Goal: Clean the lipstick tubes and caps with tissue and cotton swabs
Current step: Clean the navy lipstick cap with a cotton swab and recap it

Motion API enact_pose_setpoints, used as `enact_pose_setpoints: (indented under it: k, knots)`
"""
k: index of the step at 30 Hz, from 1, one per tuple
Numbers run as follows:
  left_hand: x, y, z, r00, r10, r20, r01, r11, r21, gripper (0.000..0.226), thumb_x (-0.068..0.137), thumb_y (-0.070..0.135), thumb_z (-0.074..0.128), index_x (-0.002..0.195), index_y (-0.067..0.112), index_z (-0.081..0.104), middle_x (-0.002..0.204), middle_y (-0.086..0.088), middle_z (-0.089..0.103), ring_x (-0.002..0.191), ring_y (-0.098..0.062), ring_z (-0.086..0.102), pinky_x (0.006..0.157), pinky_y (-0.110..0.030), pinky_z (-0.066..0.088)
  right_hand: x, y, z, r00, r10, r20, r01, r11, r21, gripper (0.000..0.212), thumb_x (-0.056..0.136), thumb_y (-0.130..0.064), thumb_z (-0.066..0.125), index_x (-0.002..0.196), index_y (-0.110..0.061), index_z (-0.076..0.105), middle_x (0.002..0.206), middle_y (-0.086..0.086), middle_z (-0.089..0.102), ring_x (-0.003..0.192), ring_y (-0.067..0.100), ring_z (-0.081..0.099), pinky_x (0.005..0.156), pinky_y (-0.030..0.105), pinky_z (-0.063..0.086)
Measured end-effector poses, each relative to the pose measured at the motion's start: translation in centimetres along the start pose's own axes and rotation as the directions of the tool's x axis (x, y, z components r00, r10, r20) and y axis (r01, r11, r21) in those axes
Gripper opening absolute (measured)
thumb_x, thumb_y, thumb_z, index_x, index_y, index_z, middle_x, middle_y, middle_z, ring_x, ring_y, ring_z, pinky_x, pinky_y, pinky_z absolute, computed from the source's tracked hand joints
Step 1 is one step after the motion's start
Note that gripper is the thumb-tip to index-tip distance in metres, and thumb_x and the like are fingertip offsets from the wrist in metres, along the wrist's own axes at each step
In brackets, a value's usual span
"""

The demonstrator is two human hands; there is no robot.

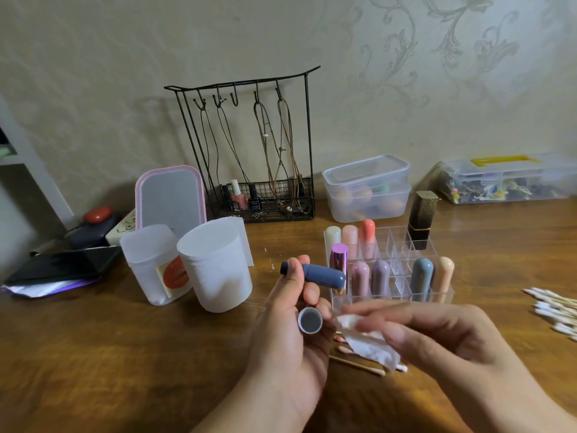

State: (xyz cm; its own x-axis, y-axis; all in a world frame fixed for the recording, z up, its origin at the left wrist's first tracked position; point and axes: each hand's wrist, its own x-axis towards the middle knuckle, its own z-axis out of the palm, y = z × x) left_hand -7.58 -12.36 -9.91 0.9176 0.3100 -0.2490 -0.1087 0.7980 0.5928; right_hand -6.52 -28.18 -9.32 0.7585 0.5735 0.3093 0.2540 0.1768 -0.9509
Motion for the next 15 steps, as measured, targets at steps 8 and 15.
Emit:
enact_pose_setpoints:
  k: [8, 15]
  knots:
    - [-0.08, -0.17, 0.1, 1.0, 0.005, -0.016, -0.004, 0.998, 0.06, 0.031, 0.076, 0.031, 0.066, 0.1, 0.011, 0.07, 0.056, -0.002, 0.048, 0.049, -0.012, 0.04, 0.049, -0.023, 0.037, 0.28, 0.68, -0.01, 0.99, 0.041, -0.133, -0.06, 0.988, -0.141, 0.035, 0.06, -0.007, 0.079, 0.09, -0.025, 0.081, 0.094, -0.008, 0.077, 0.094, 0.004, 0.071, 0.077, 0.012, 0.053]
    - [-0.14, -0.25, 0.19, 0.999, 0.04, -0.023, -0.037, 0.994, 0.099, 0.021, 0.082, 0.029, 0.064, 0.093, 0.013, 0.072, 0.055, -0.001, 0.047, 0.044, -0.009, 0.041, 0.042, -0.019, 0.04, -0.02, 0.63, -0.25, 0.991, -0.095, -0.093, 0.082, 0.987, -0.137, 0.029, 0.077, -0.047, 0.075, 0.087, -0.019, 0.072, 0.076, 0.014, 0.071, 0.062, 0.022, 0.068, 0.06, 0.027, 0.057]
